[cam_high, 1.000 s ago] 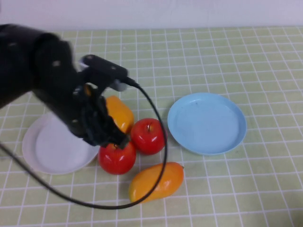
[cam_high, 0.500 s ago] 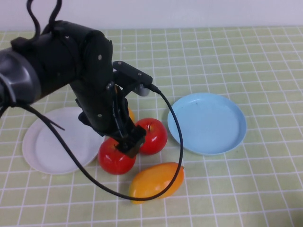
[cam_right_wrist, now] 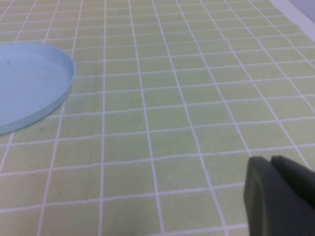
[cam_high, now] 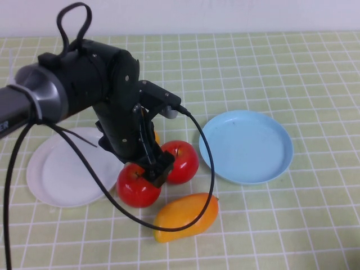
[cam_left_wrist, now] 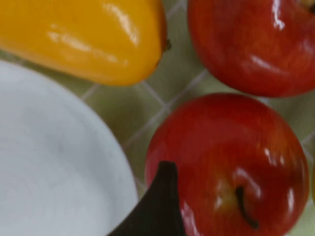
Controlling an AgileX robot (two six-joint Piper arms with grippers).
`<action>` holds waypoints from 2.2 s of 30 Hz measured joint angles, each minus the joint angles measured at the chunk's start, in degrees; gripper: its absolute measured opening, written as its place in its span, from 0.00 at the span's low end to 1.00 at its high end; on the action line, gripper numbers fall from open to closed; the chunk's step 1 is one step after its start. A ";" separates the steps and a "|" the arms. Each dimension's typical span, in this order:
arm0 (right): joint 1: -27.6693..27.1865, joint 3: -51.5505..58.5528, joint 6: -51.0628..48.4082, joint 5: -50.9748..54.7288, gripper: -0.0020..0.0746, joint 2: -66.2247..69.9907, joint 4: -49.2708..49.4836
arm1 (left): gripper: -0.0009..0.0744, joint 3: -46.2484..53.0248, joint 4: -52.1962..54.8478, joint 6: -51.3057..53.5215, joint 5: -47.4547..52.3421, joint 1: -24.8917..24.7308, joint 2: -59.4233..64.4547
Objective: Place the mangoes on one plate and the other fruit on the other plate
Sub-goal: Put one type of fruit in the left plate
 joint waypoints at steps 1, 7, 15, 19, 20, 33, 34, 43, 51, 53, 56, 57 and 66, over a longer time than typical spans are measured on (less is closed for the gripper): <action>0.00 0.00 0.00 0.00 0.00 0.00 0.00 | 0.90 0.00 -0.18 0.30 -0.37 0.00 0.27; 0.00 0.00 0.00 0.00 0.01 0.00 0.00 | 0.90 -0.30 -2.44 2.20 -2.14 0.00 1.91; 0.00 0.00 0.00 0.00 0.00 0.00 0.00 | 0.90 -0.30 -1.98 2.54 -1.00 0.00 3.90; 0.00 0.00 0.00 0.00 0.00 0.00 0.00 | 0.90 -0.85 0.54 2.54 -0.03 0.00 3.94; 0.00 0.00 0.00 0.00 0.00 0.00 0.00 | 0.90 -1.52 1.11 2.54 0.48 0.00 3.94; 0.00 0.00 0.00 0.00 0.01 0.00 0.00 | 0.90 -6.55 2.33 1.68 7.61 0.00 3.15; 0.00 0.00 0.00 0.00 0.00 0.00 0.00 | 0.90 -6.30 2.43 1.68 7.61 0.00 3.15; 0.00 0.00 0.00 0.00 0.00 0.00 0.00 | 0.90 -1.95 2.94 1.68 7.18 -0.63 3.15; 0.00 0.00 0.00 0.00 0.01 0.00 0.00 | 0.90 -1.62 3.05 1.68 5.45 -0.63 3.15; 0.00 0.00 0.00 0.00 0.00 0.00 0.00 | 0.90 -1.62 2.87 1.68 5.43 -0.63 3.29; 0.00 0.00 0.00 0.00 0.01 0.00 0.00 | 0.90 -1.62 2.40 1.68 5.67 -0.63 3.89; 0.00 0.00 0.00 0.00 0.00 0.00 0.00 | 0.89 -1.62 2.32 1.68 5.68 -0.63 4.00; 0.00 0.00 0.00 0.00 0.00 0.00 0.00 | 0.77 -1.62 2.32 1.68 5.76 -0.63 4.00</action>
